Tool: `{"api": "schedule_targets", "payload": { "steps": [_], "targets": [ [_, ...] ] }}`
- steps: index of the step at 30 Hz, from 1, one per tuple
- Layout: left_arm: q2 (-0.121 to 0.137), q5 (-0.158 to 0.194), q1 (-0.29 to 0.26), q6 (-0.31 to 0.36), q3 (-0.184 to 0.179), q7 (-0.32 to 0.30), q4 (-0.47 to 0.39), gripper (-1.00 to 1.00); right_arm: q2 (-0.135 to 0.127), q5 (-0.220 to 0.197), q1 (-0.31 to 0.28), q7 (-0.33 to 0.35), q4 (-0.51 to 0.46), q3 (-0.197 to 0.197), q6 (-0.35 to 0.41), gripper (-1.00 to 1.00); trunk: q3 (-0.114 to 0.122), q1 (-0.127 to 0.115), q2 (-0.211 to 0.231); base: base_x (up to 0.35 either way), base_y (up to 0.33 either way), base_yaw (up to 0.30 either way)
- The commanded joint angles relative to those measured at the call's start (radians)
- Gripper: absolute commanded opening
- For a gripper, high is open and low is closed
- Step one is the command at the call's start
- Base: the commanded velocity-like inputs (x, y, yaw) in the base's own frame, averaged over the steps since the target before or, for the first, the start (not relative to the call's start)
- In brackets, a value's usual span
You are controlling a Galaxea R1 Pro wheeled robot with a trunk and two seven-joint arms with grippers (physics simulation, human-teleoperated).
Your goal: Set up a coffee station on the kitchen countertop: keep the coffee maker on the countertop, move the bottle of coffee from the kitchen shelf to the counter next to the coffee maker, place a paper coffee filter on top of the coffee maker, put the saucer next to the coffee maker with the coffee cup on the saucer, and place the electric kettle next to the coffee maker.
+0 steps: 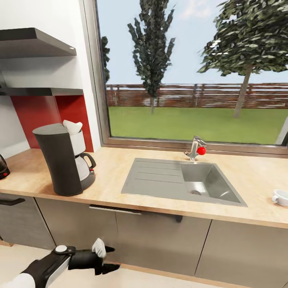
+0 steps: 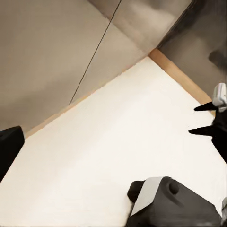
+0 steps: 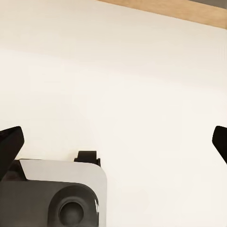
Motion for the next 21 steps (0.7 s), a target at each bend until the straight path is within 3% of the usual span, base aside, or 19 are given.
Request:
{"api": "schedule_targets", "payload": {
  "steps": [1,4,6,10,11,12,14,15,17,21],
  "targets": [
    [-0.004,0.011,-0.001,-0.017,-0.007,-0.009,0.051,1.0,0.0,0.001,-0.001,0.0,0.001,0.002,-0.003,1.0,-0.001,0.0,-0.001,0.0,0.0,0.0],
    [-0.047,0.024,0.001,-0.048,-0.002,-0.033,0.317,1.0,0.0,0.001,-0.001,0.0,0.001,0.001,-0.003,1.0,-0.001,0.0,-0.001,0.0,0.0,0.0],
    [-0.062,0.028,0.027,-0.055,0.006,-0.007,0.391,1.0,0.0,0.001,-0.001,0.0,0.001,0.0,-0.003,1.0,-0.001,0.0,-0.001,0.0,0.0,0.0],
    [-0.083,0.03,0.091,-0.056,0.032,0.142,0.424,1.0,0.0,0.0,-0.001,0.0,0.001,-0.001,-0.003,1.0,-0.001,0.0,-0.001,0.0,0.0,0.0],
    [-0.091,0.03,0.105,-0.056,0.051,0.209,0.43,1.0,0.0,-0.001,-0.001,0.0,0.001,-0.001,-0.003,1.0,-0.001,0.0,-0.001,0.0,0.0,0.0],
    [-0.094,0.03,0.11,-0.055,0.063,0.238,0.432,1.0,0.0,-0.001,-0.001,0.0,0.001,-0.001,-0.003,1.0,-0.001,0.0,-0.001,0.0,0.0,0.0],
    [-0.101,0.03,0.122,-0.052,0.13,0.312,0.437,1.0,-0.001,-0.001,-0.001,0.0,0.001,-0.001,-0.003,1.0,-0.001,0.0,-0.001,0.0,0.0,0.0],
    [-0.105,0.03,0.128,-0.05,0.206,0.348,0.44,1.0,-0.001,-0.002,-0.001,0.0,0.001,-0.001,-0.003,1.0,-0.001,0.0,-0.001,0.0,0.0,0.0],
    [-0.105,0.03,0.132,-0.049,0.247,0.363,0.441,1.0,-0.001,-0.002,-0.001,0.0,0.001,-0.001,-0.003,1.0,-0.001,0.0,-0.001,0.0,0.0,0.0],
    [-0.105,0.03,0.133,-0.049,0.255,0.366,0.442,1.0,-0.001,-0.001,-0.001,0.0,0.001,-0.002,-0.003,1.0,-0.001,0.0,-0.001,0.0,0.0,0.0]
  ]
}}
